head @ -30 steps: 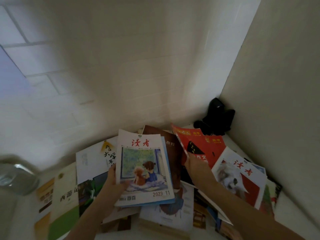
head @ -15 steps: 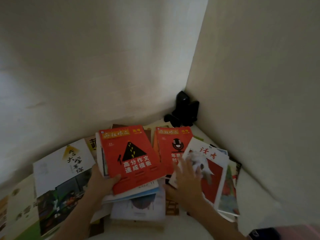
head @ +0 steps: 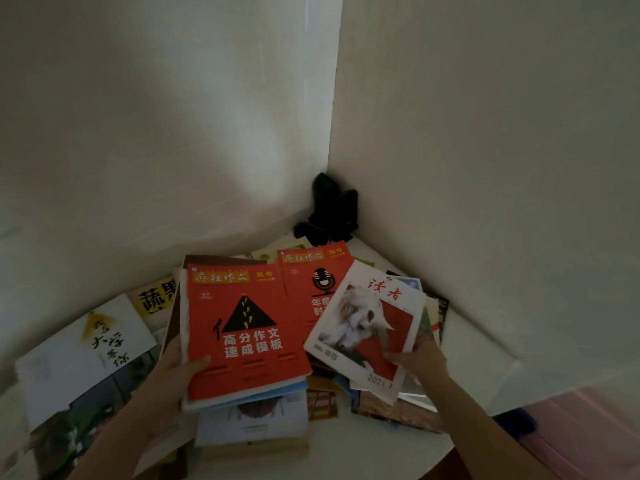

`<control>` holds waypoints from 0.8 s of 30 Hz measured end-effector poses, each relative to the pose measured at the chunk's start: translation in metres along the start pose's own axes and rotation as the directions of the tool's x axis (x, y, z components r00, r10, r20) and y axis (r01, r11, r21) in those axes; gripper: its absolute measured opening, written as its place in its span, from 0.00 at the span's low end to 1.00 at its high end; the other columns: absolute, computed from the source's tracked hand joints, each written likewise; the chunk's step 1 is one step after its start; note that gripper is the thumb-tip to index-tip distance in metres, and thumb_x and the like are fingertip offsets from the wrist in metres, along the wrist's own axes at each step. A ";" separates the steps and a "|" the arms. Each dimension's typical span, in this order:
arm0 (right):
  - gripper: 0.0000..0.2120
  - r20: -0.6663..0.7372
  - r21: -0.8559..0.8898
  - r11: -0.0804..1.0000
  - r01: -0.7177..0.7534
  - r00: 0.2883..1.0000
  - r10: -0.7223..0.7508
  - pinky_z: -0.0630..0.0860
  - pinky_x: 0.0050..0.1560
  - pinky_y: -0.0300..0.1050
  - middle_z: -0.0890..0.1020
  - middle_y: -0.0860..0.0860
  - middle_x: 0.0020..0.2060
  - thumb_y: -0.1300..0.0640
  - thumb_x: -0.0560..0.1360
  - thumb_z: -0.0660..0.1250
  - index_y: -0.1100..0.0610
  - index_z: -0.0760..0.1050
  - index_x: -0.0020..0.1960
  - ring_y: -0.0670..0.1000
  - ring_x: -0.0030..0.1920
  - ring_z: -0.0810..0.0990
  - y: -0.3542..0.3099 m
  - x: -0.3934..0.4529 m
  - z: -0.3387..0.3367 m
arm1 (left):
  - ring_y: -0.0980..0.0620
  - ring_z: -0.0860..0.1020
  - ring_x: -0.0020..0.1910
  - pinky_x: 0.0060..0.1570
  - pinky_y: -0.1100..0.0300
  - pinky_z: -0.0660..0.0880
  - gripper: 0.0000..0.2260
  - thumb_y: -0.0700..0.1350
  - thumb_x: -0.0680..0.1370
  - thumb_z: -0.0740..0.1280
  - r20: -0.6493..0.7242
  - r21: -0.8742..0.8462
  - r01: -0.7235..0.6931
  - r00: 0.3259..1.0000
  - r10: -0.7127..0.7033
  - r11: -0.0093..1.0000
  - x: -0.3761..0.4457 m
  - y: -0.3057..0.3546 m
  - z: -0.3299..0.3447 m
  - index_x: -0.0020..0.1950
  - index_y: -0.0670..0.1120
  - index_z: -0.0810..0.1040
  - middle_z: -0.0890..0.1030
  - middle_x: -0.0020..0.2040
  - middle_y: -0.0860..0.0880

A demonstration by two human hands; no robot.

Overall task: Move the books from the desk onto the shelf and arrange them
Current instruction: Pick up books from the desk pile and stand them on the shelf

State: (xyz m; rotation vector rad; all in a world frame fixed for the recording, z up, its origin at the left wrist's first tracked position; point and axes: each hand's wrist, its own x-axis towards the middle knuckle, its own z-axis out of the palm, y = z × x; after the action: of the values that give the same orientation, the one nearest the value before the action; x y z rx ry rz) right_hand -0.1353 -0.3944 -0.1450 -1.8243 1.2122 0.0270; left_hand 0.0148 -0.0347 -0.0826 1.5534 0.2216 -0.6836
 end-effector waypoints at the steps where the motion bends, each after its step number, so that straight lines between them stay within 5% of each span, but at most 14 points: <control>1: 0.22 0.026 0.102 0.995 -0.007 1.000 0.004 0.79 0.45 0.48 0.82 0.56 0.52 0.62 0.66 0.79 0.55 0.76 0.57 0.55 0.50 0.81 0.000 0.003 0.001 | 0.42 0.80 0.52 0.45 0.47 0.77 0.22 0.36 0.78 0.65 -0.013 -0.008 0.008 1.000 -0.009 1.000 0.000 -0.001 0.000 0.70 0.51 0.68 0.80 0.55 0.44; 4: 0.09 0.028 0.183 0.982 -0.043 0.999 0.039 0.77 0.58 0.64 0.80 0.61 0.55 0.63 0.75 0.70 0.55 0.76 0.53 0.62 0.57 0.79 -0.001 0.001 0.011 | 0.42 0.80 0.53 0.51 0.44 0.77 0.22 0.36 0.78 0.65 -0.042 -0.004 0.022 0.999 -0.022 1.000 0.000 -0.003 0.001 0.70 0.51 0.68 0.80 0.59 0.42; 8: 0.14 -0.199 0.004 0.993 0.114 0.974 -0.111 0.80 0.44 0.54 0.80 0.60 0.52 0.64 0.80 0.57 0.61 0.68 0.65 0.60 0.47 0.80 -0.008 -0.010 0.014 | 0.42 0.80 0.54 0.49 0.46 0.78 0.21 0.37 0.79 0.65 -0.014 0.000 0.026 1.000 -0.026 1.000 -0.005 -0.001 0.001 0.70 0.51 0.68 0.80 0.57 0.44; 11: 0.13 -0.206 -0.083 0.985 0.154 0.964 -0.168 0.72 0.32 0.41 0.79 0.56 0.43 0.65 0.80 0.58 0.62 0.71 0.63 0.55 0.38 0.78 -0.025 -0.021 -0.002 | 0.43 0.81 0.53 0.46 0.47 0.79 0.20 0.37 0.79 0.65 0.029 0.002 0.025 0.999 -0.025 1.000 -0.017 0.003 0.000 0.67 0.54 0.69 0.81 0.57 0.44; 15: 0.12 -0.178 0.100 0.972 0.213 0.965 -0.193 0.78 0.35 0.45 0.82 0.55 0.41 0.61 0.81 0.60 0.60 0.76 0.63 0.55 0.38 0.82 -0.048 -0.037 -0.009 | 0.41 0.82 0.53 0.53 0.41 0.79 0.20 0.37 0.79 0.64 0.048 0.002 0.029 0.998 -0.029 1.000 -0.024 0.003 -0.008 0.68 0.54 0.69 0.82 0.57 0.42; 18: 0.11 -0.064 0.100 0.916 0.389 0.921 -0.384 0.76 0.33 0.39 0.82 0.52 0.42 0.59 0.83 0.58 0.52 0.75 0.61 0.50 0.39 0.82 -0.080 -0.057 0.011 | 0.38 0.83 0.52 0.51 0.40 0.79 0.17 0.40 0.81 0.62 0.049 -0.080 0.056 0.997 -0.052 0.995 -0.025 0.003 -0.013 0.68 0.51 0.71 0.83 0.55 0.40; 21: 0.12 0.169 0.077 0.855 0.513 0.838 -0.519 0.76 0.35 0.32 0.83 0.49 0.45 0.59 0.83 0.57 0.53 0.76 0.61 0.47 0.41 0.83 -0.109 -0.072 0.057 | 0.35 0.83 0.49 0.43 0.43 0.82 0.16 0.54 0.82 0.59 0.078 -0.167 0.052 0.996 -0.039 0.985 -0.025 0.010 -0.008 0.62 0.47 0.76 0.84 0.53 0.37; 24: 0.12 0.359 0.090 0.838 0.538 0.768 -0.531 0.77 0.43 0.31 0.81 0.47 0.50 0.60 0.83 0.58 0.57 0.77 0.62 0.43 0.44 0.81 -0.116 -0.083 0.106 | 0.46 0.84 0.50 0.37 0.56 0.82 0.20 0.54 0.73 0.71 -0.005 0.099 -0.149 0.989 0.150 0.984 -0.018 0.006 0.000 0.63 0.49 0.75 0.84 0.53 0.46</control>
State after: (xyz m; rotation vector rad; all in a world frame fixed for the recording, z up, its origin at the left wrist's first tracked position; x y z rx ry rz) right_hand -0.0467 -0.2509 -0.0903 -2.0095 0.3979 0.0572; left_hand 0.0036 -0.0306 -0.0679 1.6506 0.0797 -0.5739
